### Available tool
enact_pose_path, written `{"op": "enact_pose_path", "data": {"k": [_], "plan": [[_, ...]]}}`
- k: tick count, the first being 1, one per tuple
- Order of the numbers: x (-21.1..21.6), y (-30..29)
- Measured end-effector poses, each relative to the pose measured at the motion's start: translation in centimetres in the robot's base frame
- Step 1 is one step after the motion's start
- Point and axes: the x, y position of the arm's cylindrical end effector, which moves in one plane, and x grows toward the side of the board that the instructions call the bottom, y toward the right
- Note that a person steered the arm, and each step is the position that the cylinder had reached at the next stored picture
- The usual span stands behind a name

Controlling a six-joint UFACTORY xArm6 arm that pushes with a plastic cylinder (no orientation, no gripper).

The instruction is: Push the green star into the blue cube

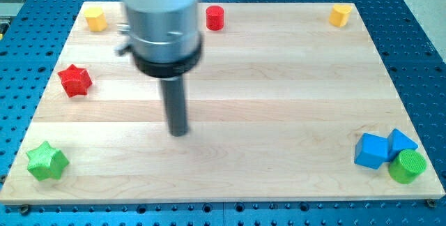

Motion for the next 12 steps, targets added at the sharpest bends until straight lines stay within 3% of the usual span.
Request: {"op": "enact_pose_path", "data": {"k": [3,4,5,6,7,9,10,12], "plan": [[-2.2,-18.9],[-2.2,-20.9],[-1.7,-21.1],[7.2,-21.0],[9.6,-20.9],[6.6,-13.9],[6.6,-13.7],[2.4,-7.5]]}}
